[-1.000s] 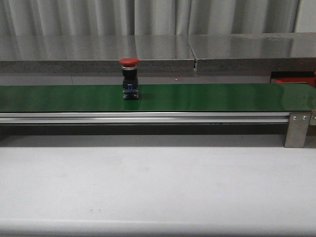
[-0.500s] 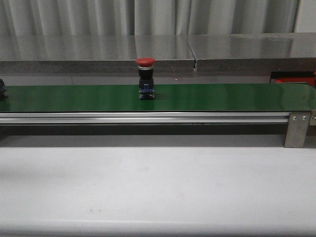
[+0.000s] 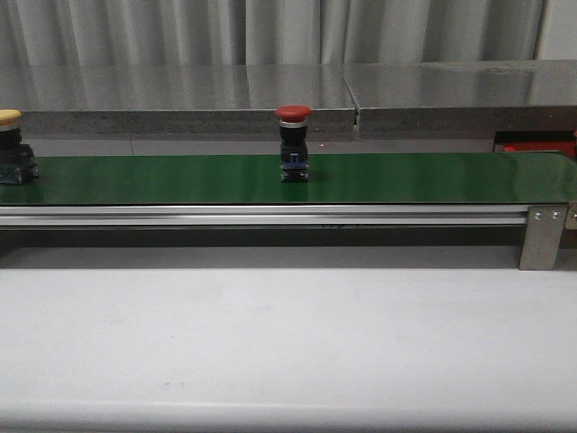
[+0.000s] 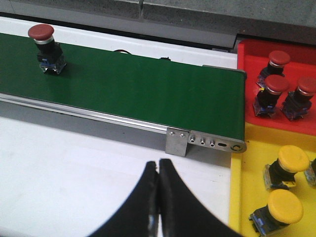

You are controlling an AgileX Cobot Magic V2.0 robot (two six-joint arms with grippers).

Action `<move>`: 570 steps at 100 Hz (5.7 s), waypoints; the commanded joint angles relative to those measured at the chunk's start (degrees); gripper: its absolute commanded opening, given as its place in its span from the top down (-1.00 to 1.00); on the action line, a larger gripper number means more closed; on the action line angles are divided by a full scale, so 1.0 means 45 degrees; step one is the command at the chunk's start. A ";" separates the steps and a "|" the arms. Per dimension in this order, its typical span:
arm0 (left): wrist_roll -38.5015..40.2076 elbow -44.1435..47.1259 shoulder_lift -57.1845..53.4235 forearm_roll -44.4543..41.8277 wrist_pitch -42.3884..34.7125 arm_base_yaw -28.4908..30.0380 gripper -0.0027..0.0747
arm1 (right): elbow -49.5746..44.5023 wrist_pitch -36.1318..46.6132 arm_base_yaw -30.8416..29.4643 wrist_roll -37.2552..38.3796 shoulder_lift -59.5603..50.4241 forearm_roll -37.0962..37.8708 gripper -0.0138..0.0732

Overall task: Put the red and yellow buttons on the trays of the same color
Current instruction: 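Lower the right gripper onto the red button on the belt and grasp, then carry the red button to the red tray and release it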

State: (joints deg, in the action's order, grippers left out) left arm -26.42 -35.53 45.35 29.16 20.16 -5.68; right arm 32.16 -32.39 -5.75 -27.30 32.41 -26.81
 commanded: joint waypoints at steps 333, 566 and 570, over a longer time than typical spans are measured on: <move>0.0019 0.1657 -0.3028 0.0326 -0.1330 -0.0107 0.98 | 1.7807 -0.3347 -0.3881 0.0539 1.7286 0.0386 0.38; 0.0019 0.1657 -0.3028 0.0326 -0.1330 -0.0107 0.98 | 2.1726 -0.3687 -0.4404 0.0527 2.1370 -0.0375 -0.46; 0.0019 0.1657 -0.3028 0.0326 -0.1330 -0.0107 0.98 | 2.1726 -0.3941 -0.4404 0.0527 2.1161 -0.0375 -0.46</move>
State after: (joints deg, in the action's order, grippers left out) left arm -26.48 -26.46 31.66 29.38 18.12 -5.71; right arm 128.09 -49.37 -25.25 -24.65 134.28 -27.17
